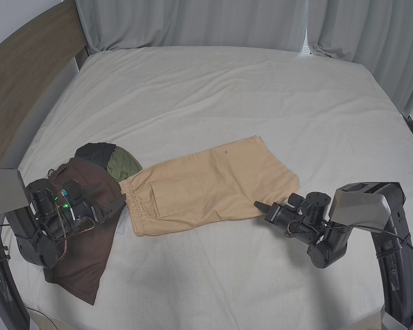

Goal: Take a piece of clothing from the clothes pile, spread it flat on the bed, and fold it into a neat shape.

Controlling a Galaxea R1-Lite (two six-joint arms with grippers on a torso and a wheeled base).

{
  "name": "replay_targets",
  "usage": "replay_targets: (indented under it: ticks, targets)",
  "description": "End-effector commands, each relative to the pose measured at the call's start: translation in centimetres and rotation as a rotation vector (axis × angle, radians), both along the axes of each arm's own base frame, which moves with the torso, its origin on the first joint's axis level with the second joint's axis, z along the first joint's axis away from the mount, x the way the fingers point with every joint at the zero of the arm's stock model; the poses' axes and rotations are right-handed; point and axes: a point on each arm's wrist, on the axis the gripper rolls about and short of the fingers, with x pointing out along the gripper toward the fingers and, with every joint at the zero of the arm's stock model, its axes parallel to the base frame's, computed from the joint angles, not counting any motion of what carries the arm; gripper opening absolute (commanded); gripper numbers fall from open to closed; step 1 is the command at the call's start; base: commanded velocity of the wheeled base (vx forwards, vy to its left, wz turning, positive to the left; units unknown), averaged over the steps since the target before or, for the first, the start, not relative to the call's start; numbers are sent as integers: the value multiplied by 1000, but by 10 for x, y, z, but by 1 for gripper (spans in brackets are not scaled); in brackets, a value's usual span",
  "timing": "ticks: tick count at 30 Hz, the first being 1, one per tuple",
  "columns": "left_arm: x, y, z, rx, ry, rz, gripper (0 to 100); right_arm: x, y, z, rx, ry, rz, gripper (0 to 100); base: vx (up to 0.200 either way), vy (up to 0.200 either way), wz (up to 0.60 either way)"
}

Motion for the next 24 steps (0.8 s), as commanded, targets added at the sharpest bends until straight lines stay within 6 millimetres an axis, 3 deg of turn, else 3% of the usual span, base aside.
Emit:
replay_targets:
  ticks: [1,11,17,18,24]
  targets:
    - [1,0,-3,-4,12,-1,100,-13,-5,12,-29,0,4,0,0,0,0]
    - [2,0,-5,-5,12,-5,100,-42,-26,14,-113,65,-16,0,0,0,0]
    - [4,0,-3,-28,16,-1,100,-72,-37,25,-186,90,-3,0,0,0,0]
    - [3,0,-3,-33,19,0,100,-84,-41,27,-205,111,1,0,0,0,0]
    - [3,-1,0,-35,8,-23,100,-115,-55,24,-278,190,13,0,0,0,0]
